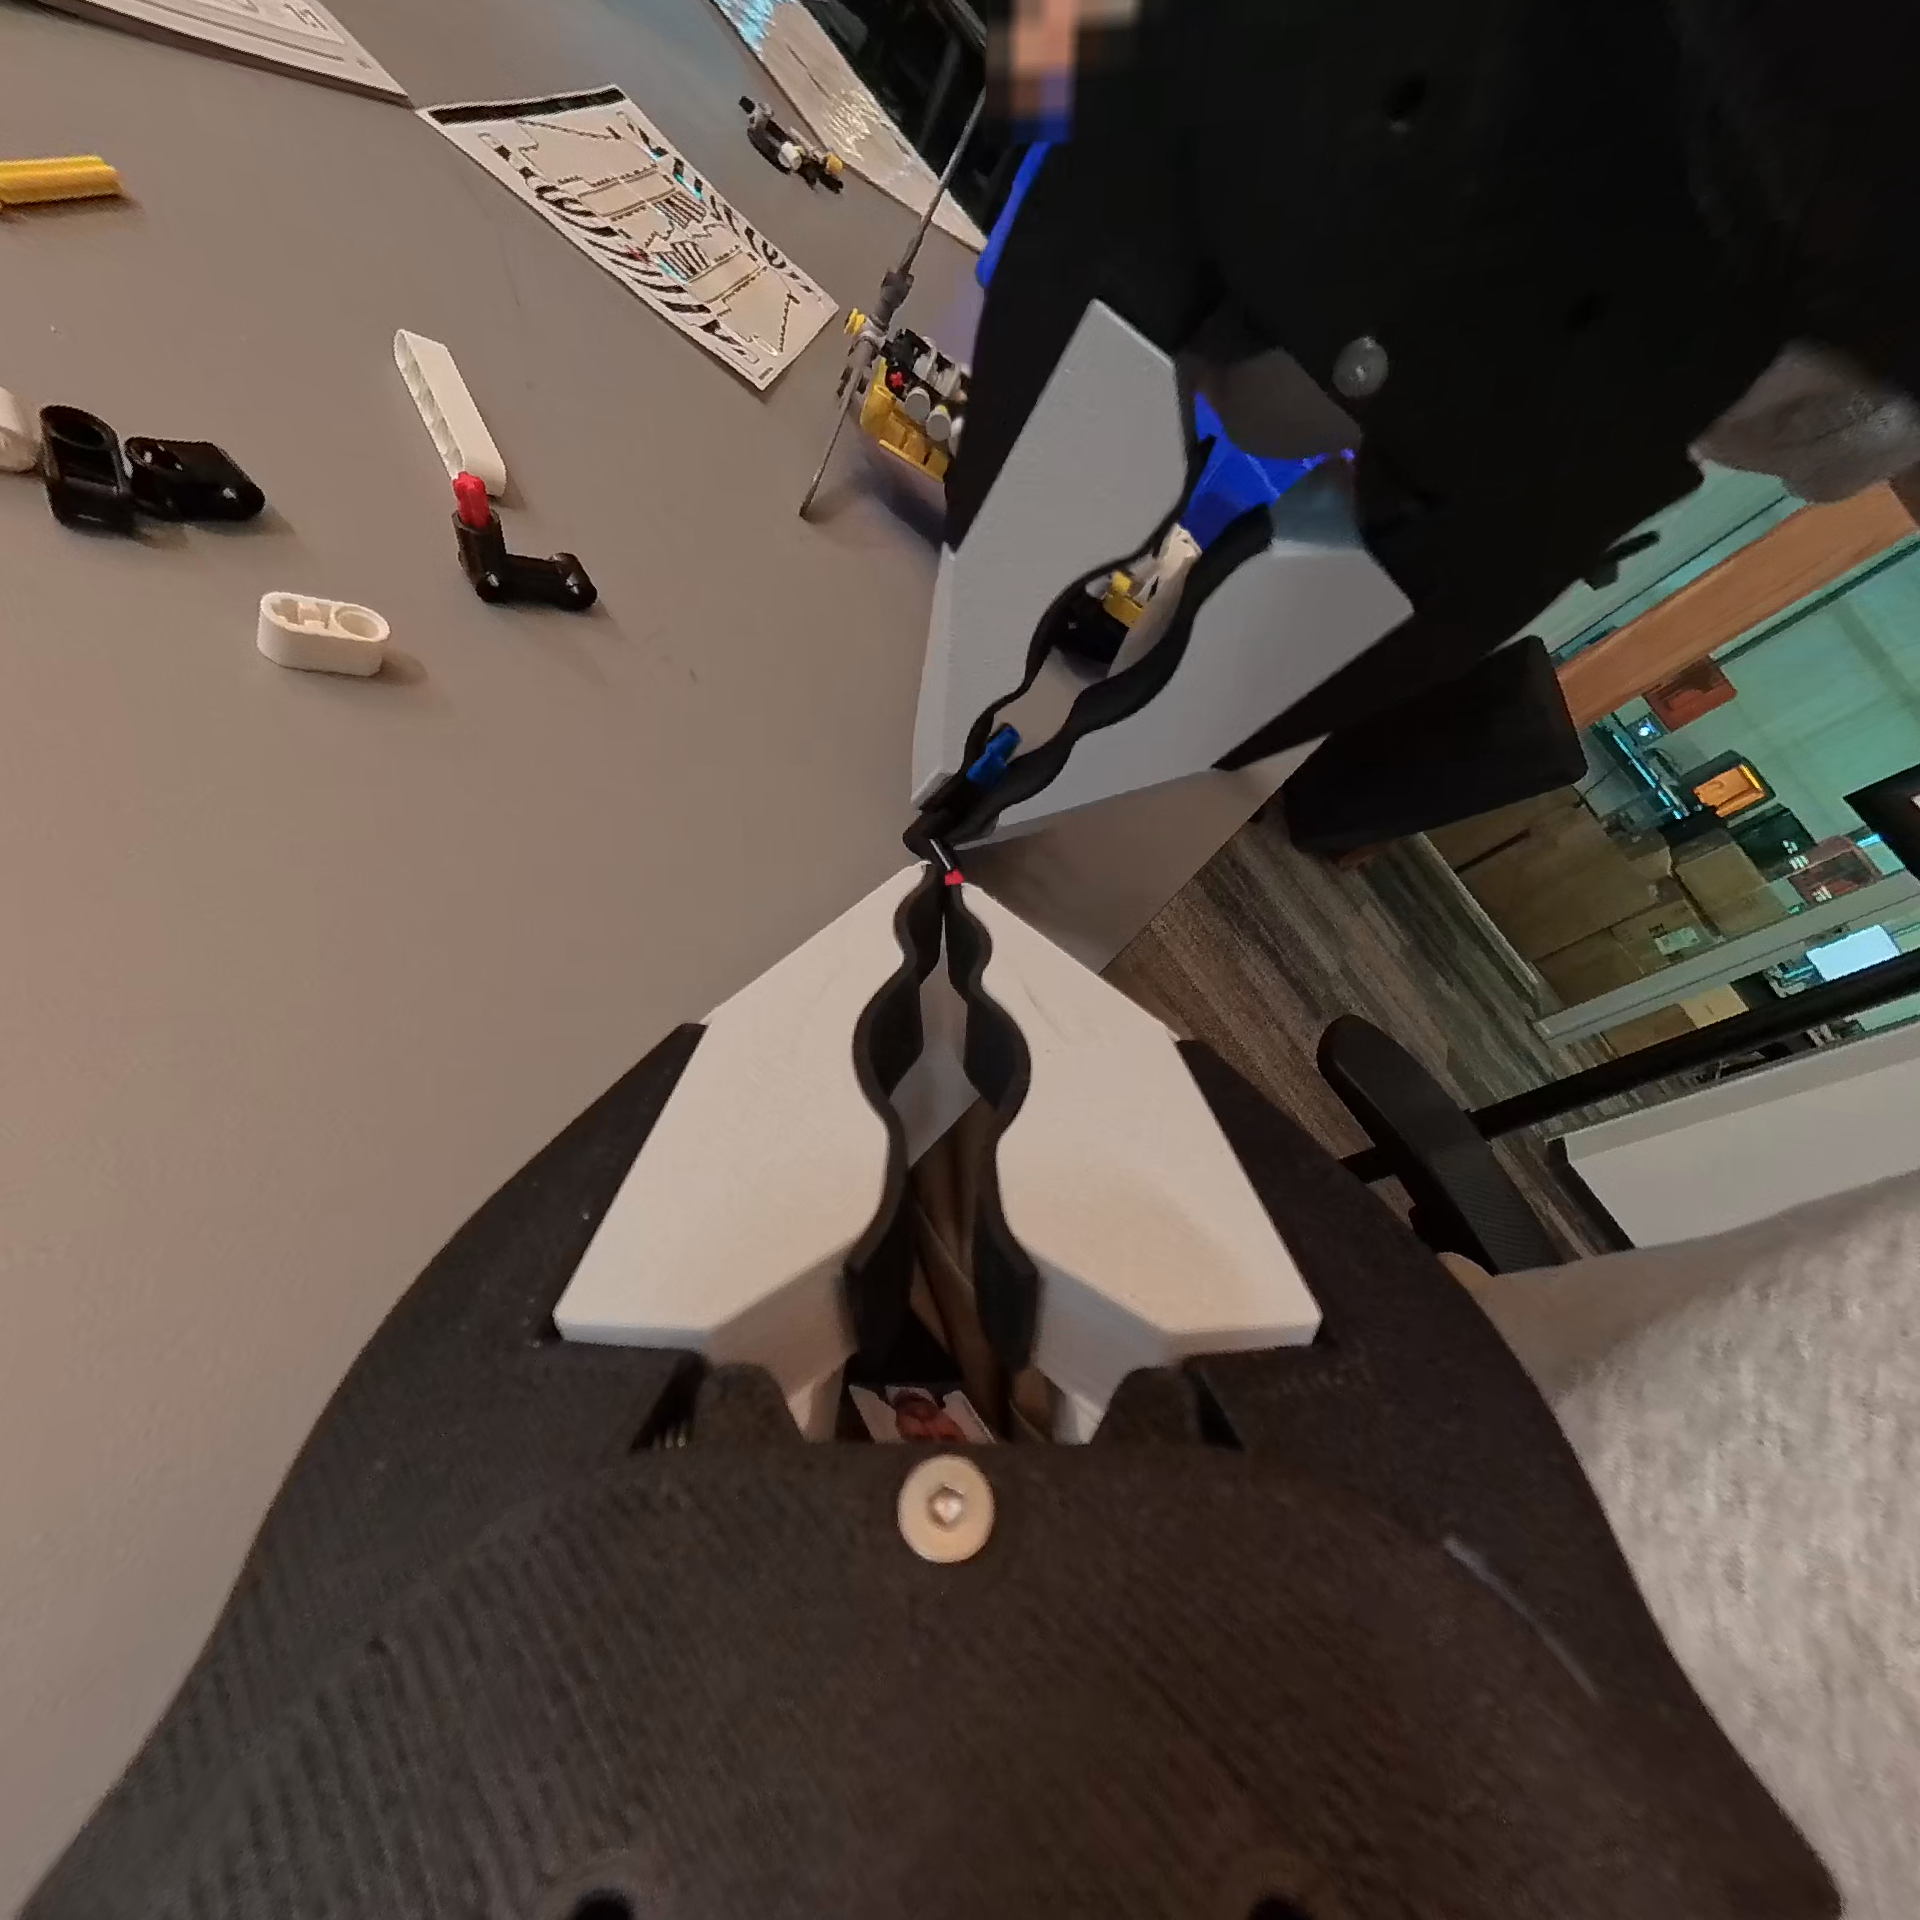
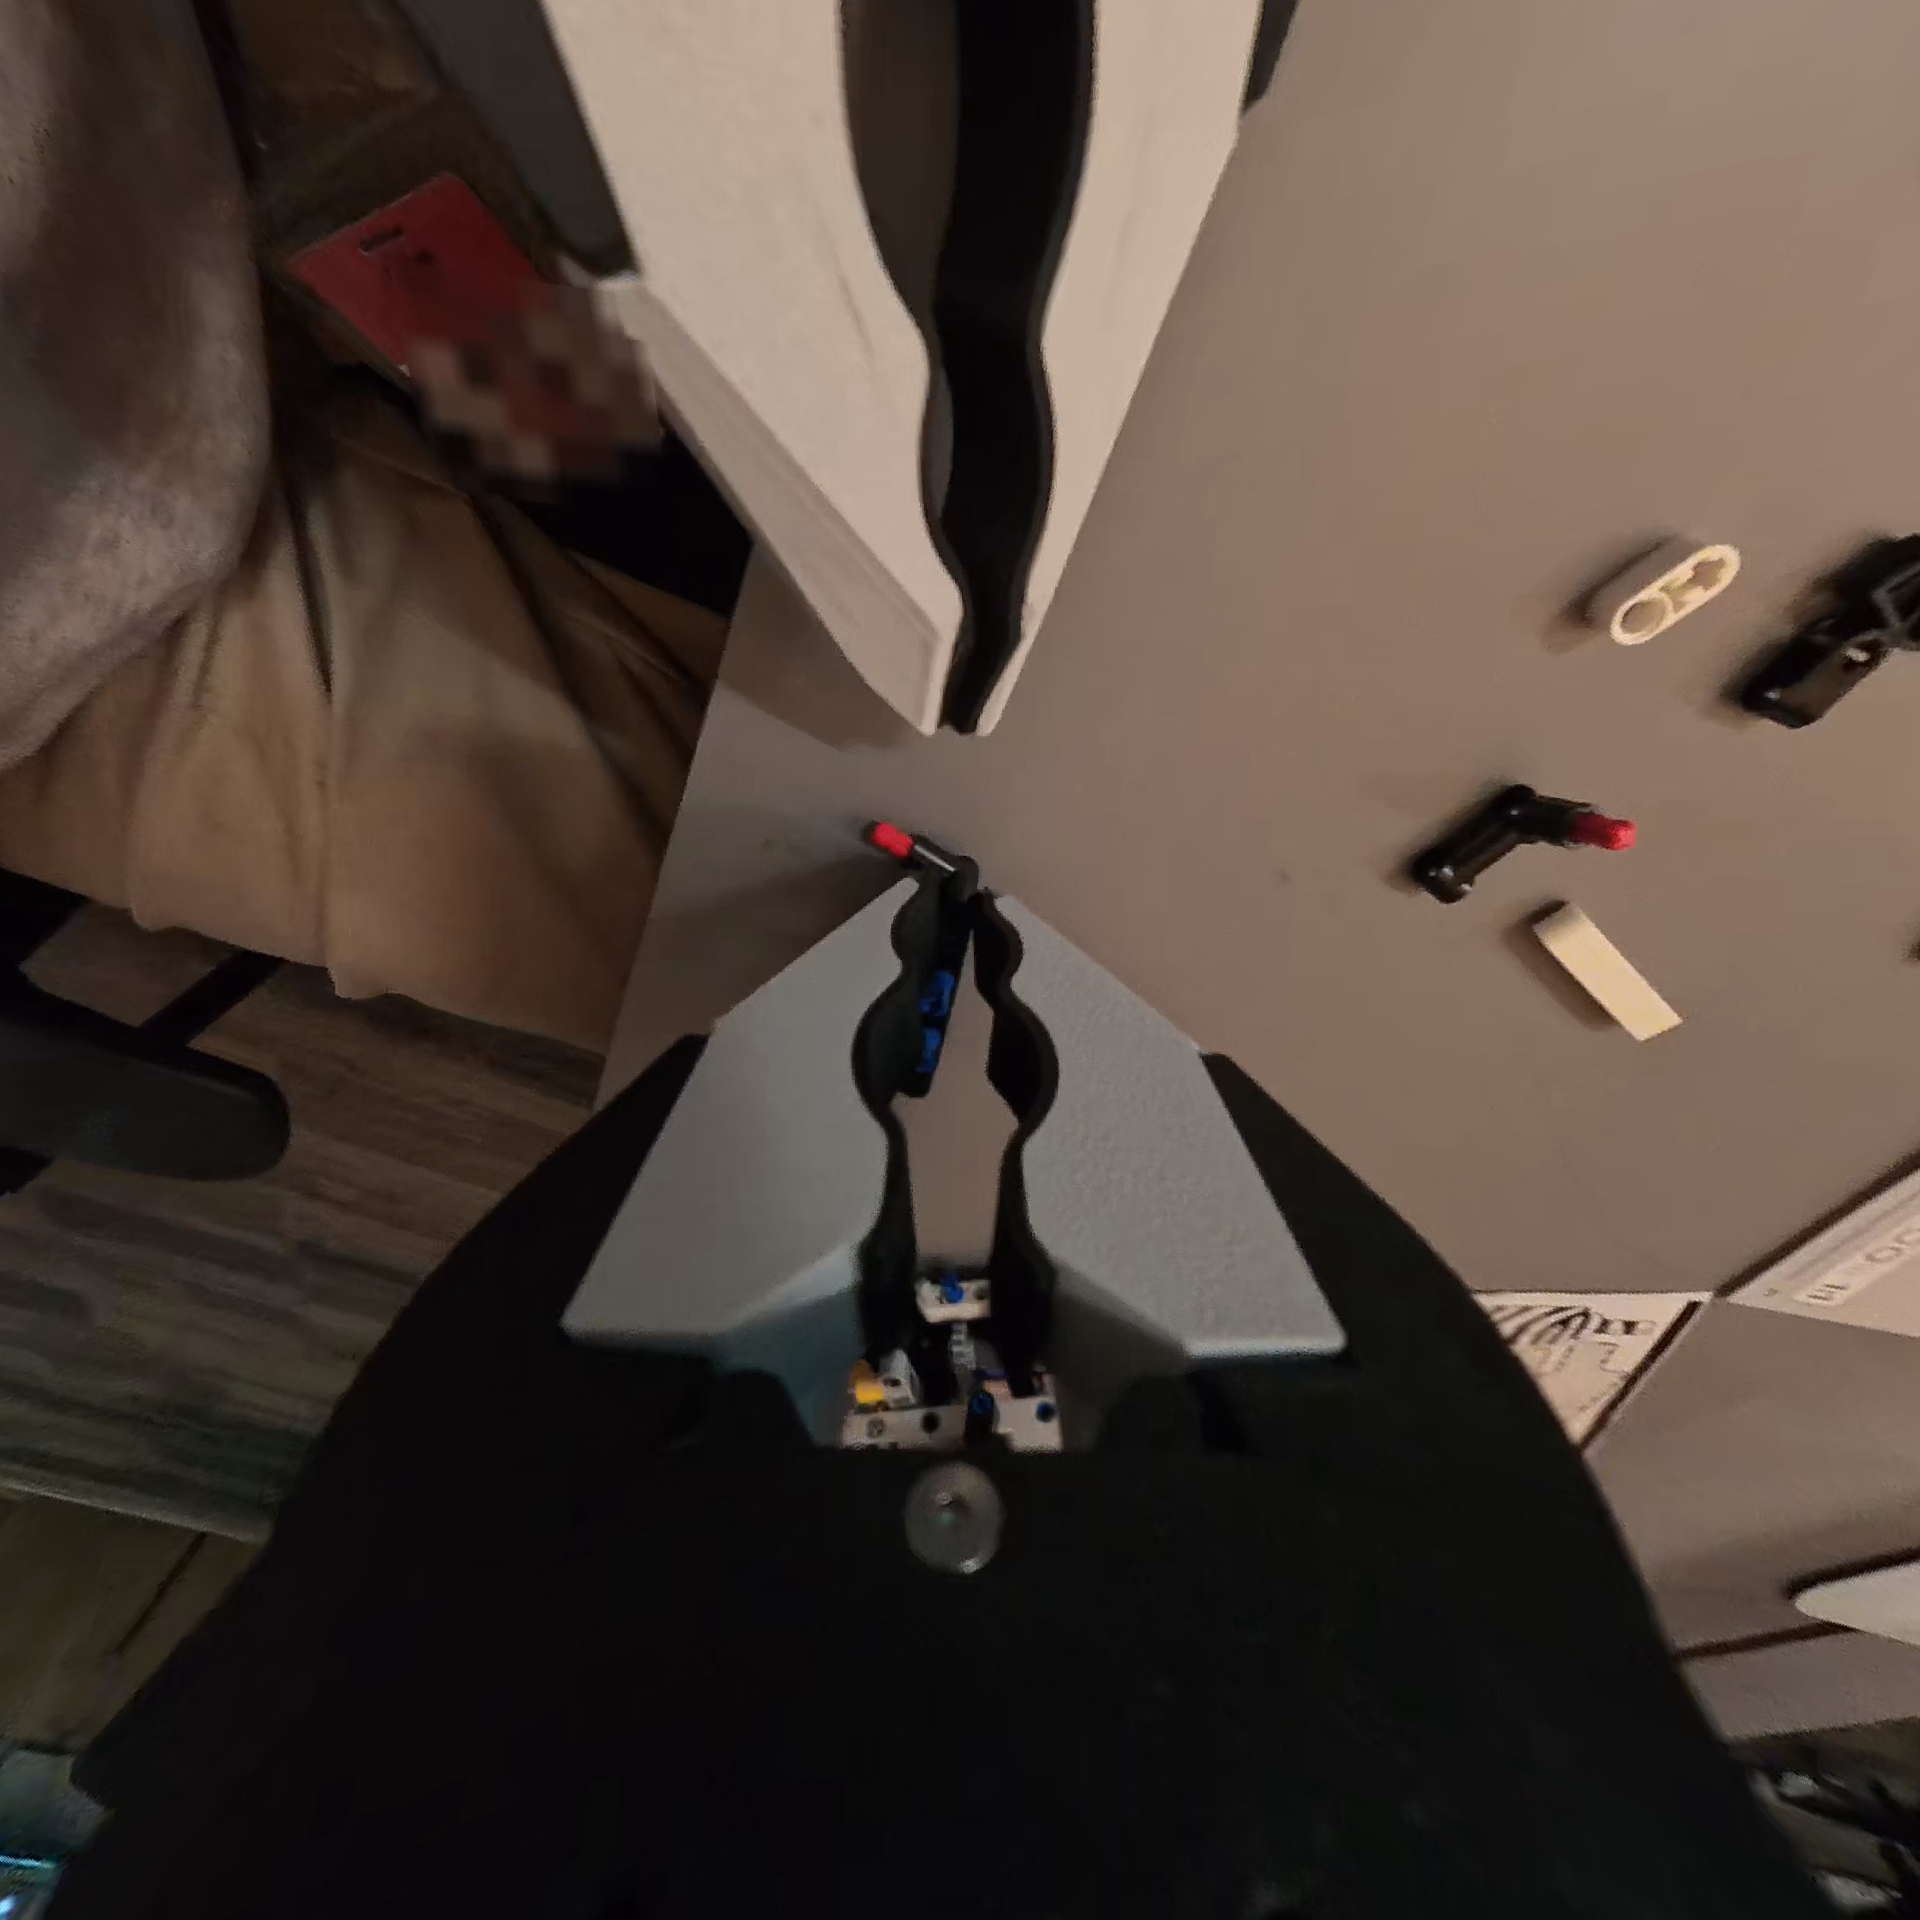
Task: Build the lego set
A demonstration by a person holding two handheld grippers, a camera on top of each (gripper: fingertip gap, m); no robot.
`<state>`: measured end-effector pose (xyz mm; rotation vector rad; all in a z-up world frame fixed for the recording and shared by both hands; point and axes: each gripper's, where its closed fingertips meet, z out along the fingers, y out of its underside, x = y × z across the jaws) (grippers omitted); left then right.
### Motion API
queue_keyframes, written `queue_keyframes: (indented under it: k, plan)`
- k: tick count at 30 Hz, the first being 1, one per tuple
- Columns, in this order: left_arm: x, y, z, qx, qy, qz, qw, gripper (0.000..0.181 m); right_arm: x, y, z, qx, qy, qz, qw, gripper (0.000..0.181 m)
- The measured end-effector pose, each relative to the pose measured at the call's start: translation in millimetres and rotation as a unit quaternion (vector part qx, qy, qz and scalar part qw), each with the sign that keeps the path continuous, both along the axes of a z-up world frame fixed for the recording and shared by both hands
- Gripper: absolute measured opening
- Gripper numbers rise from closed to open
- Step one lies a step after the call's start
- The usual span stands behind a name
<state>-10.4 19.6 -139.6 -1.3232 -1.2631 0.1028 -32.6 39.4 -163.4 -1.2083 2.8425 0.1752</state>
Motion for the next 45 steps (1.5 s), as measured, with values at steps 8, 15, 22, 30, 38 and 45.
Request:
queue_keyframes:
  k: [8,15,22,30,38,45]
  plan:
    - [-1,-1,1,0.004,0.003,0.000,1.000,0.000,1,-1,-1,-0.037,-0.014,-0.028,0.999,0.004]
    - [-1,-1,0,-0.005,0.004,0.002,1.000,0.000,1,-1,8,-0.104,0.010,-0.037,0.994,0.048]
    - [-1,0,-1,-0.010,0.005,0.004,1.000,0.000,-15,8,19,-0.135,0.013,-0.066,0.989,0.012]
    - [-1,0,-1,-0.010,0.006,0.002,1.000,0.000,-13,2,14,-0.118,0.007,-0.035,0.992,0.000]
    - [-1,0,0,-0.004,0.005,0.000,1.000,0.000,-11,2,14,-0.102,-0.023,-0.052,0.993,0.000]
    - [-1,0,1,-0.004,0.005,0.000,1.000,0.000,-13,-2,16,-0.122,-0.021,-0.061,0.990,0.000]
